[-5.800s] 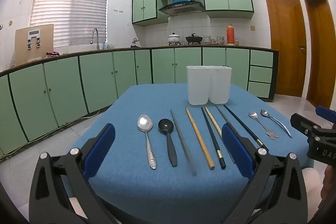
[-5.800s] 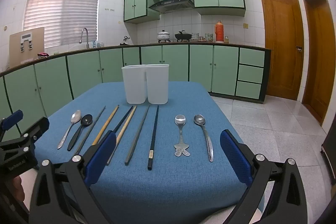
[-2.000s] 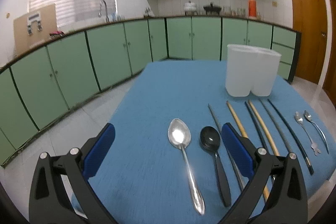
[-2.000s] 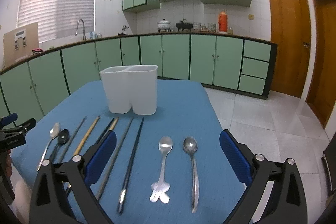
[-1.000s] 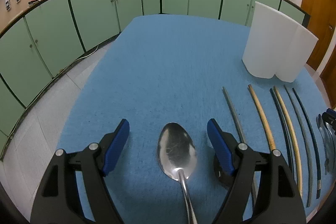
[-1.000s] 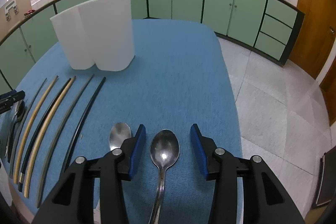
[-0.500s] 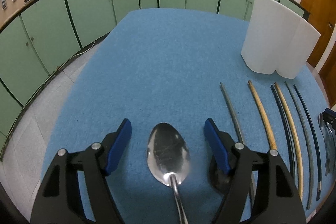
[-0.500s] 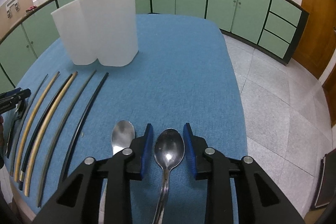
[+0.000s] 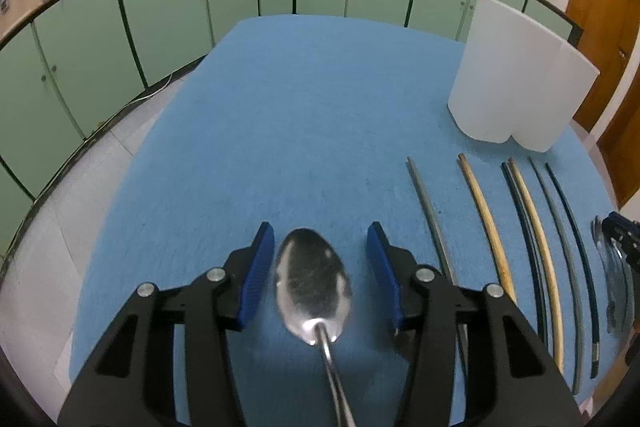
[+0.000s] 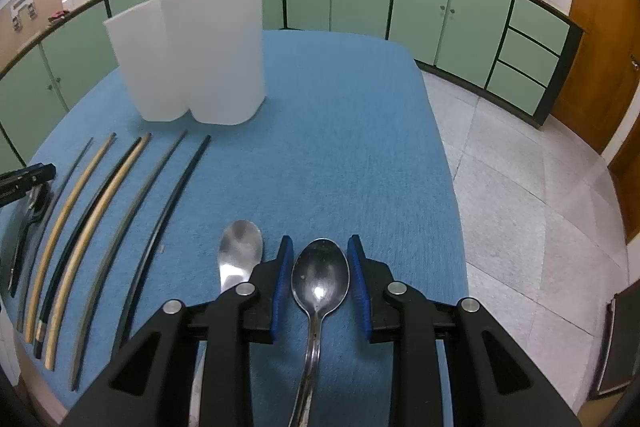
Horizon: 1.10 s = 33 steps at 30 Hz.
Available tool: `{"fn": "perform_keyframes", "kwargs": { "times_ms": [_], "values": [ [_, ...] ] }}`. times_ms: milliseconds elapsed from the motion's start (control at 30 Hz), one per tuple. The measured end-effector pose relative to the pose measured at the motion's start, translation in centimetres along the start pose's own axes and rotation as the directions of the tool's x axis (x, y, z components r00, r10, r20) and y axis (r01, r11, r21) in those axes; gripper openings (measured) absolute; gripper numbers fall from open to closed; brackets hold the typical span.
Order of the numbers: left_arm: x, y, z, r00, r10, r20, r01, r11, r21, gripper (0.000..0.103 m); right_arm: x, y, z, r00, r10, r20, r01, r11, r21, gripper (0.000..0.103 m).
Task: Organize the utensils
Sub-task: 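Close the left tool on the metal spoon while the right tool grips its metal spoon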
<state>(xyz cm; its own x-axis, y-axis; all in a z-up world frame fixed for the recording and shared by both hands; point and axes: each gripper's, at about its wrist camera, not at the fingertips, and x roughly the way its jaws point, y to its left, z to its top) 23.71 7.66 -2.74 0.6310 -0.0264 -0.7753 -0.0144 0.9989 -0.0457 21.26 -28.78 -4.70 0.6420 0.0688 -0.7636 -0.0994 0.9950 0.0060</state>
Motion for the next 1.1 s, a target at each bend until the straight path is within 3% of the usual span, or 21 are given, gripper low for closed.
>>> {"fn": "perform_keyframes", "kwargs": {
  "times_ms": [67,167,300,467,667,767,933,1100],
  "values": [
    [-0.7,0.3,-0.3,1.0,0.01,0.021,-0.01,1.0,-0.007,0.07,-0.2,0.0,-0.2,1.0,-0.002,0.001,0.002,1.0,0.0,0.028],
    [-1.3,0.5,-0.8,0.999,0.026,0.033,-0.025,1.0,-0.009,0.071,-0.1,-0.2,-0.4,1.0,-0.004,-0.001,0.004,1.0,0.006,0.028],
    [-0.7,0.5,-1.1,0.999,0.029,0.015,-0.029,0.999,-0.017,0.061,0.0,-0.1,-0.3,1.0,-0.01,0.005,0.01,1.0,0.007,0.028],
    [-0.2,-0.1,-0.9,0.999,0.027,0.02,-0.026,1.0,-0.017,0.058,0.0,-0.1,-0.4,1.0,-0.01,0.006,0.01,1.0,0.005,0.028],
    [0.1,0.0,-0.4,1.0,0.017,0.016,-0.016,1.0,-0.024,0.047,0.0,-0.1,-0.5,1.0,-0.013,0.008,0.013,1.0,-0.002,0.028],
    [0.1,-0.2,-0.4,1.0,-0.006,0.02,0.006,0.999,-0.032,0.033,0.0,-0.1,-0.5,1.0,-0.016,0.009,0.016,1.0,-0.003,0.028],
    [-0.4,-0.6,-0.6,0.999,-0.029,0.04,0.03,0.999,-0.022,0.033,-0.1,-0.1,-0.5,1.0,-0.015,0.012,0.015,1.0,0.004,0.028],
    [-2.4,-0.6,-0.3,0.992,-0.046,0.12,0.048,0.999,-0.015,0.033,-1.0,-0.6,-0.5,0.999,-0.006,0.046,0.005,1.0,0.025,0.028]
  ]
}}
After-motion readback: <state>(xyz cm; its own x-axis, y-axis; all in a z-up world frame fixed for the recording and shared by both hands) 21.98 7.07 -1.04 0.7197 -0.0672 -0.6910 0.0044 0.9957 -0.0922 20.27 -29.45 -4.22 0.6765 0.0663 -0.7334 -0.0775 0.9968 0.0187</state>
